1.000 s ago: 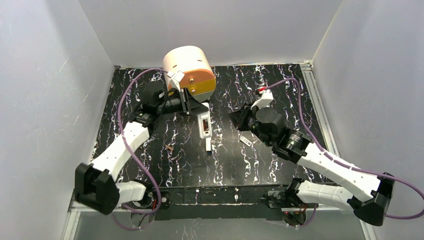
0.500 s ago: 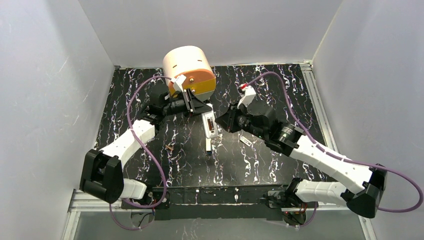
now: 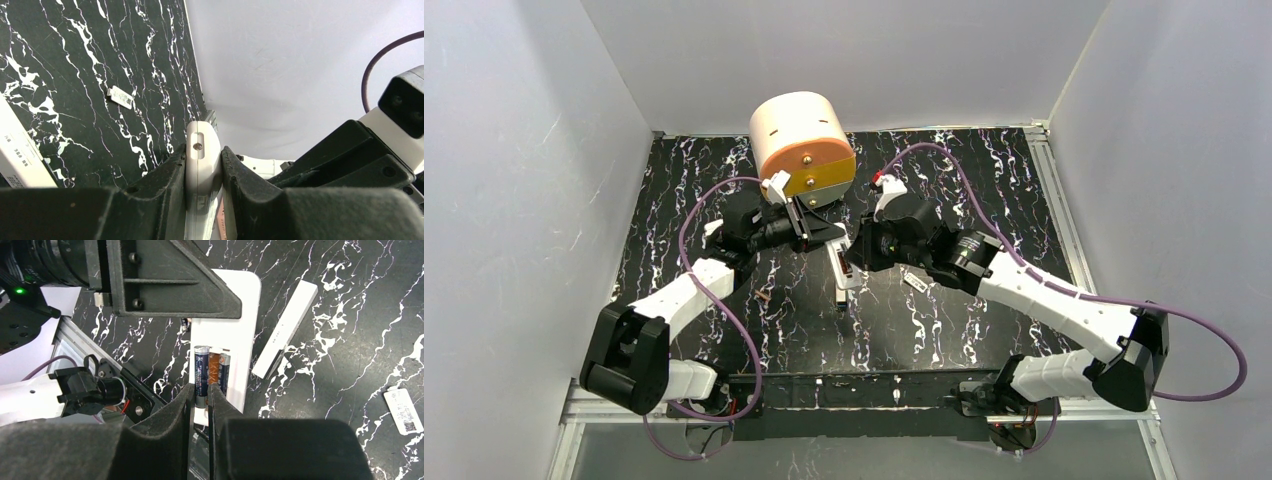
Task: Load the batteries into the remote control
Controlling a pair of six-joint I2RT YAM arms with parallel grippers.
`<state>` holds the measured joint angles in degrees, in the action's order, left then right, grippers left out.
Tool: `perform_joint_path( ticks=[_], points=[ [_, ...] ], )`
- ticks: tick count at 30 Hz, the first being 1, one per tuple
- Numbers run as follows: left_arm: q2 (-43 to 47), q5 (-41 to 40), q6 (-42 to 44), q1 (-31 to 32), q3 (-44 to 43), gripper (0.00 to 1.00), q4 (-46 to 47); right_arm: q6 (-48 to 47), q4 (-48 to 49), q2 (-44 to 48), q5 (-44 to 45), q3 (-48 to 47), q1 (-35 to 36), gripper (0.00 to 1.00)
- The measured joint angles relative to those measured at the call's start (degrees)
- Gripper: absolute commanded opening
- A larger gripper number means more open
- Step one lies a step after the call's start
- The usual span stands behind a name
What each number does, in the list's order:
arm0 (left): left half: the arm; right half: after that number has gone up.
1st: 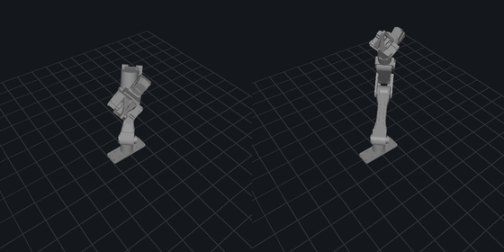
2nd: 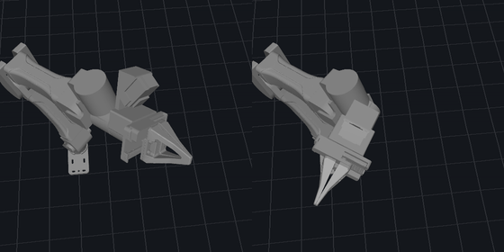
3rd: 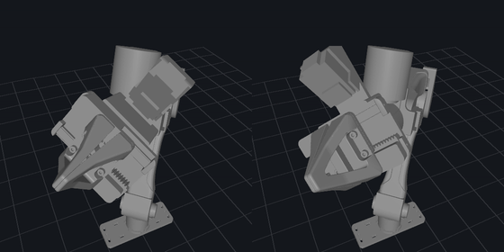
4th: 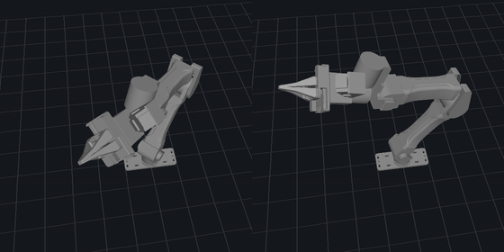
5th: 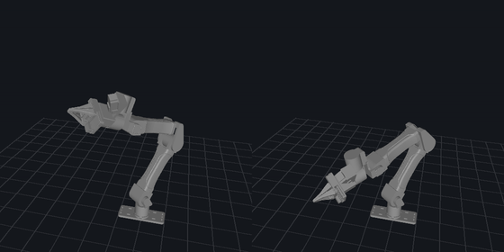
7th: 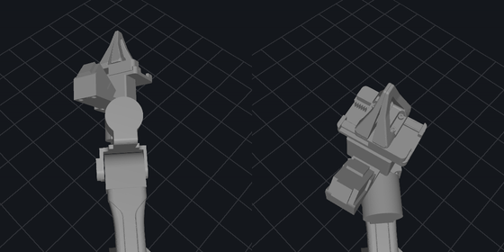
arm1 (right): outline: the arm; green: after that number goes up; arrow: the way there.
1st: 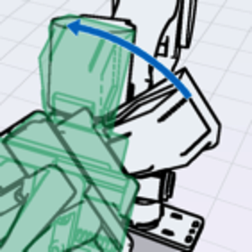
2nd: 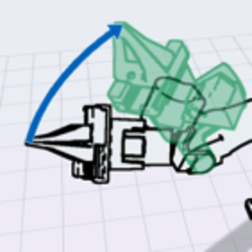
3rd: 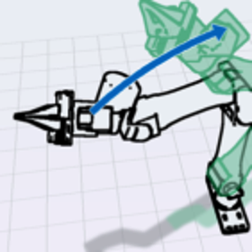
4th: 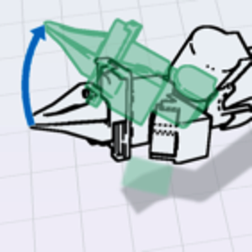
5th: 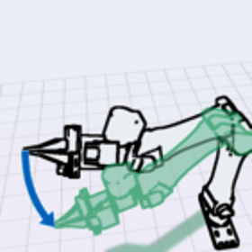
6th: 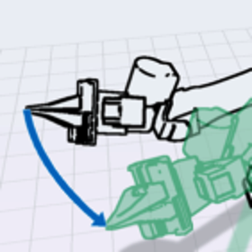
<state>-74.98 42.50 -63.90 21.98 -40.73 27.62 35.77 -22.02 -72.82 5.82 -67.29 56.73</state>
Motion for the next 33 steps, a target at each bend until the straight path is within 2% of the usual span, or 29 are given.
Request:
perform_joint_path(
  ticks=[14,26,33],
  points=[
    [0.1,-1.5,-3.1,0.0,2.4,0.0,6.4,0.0,-5.1,-2.7,1.9,-2.5,1.5,0.24],
    [0.1,-1.7,-3.7,0.0,2.8,0.0,7.0,0.0,-5.4,-3.4,2.5,-2.6,2.1,0.28],
    [0.1,-1.9,-3.8,0.0,2.8,0.0,7.1,0.0,-6.1,-3.5,3.0,-2.7,2.2,0.27]
  ],
)
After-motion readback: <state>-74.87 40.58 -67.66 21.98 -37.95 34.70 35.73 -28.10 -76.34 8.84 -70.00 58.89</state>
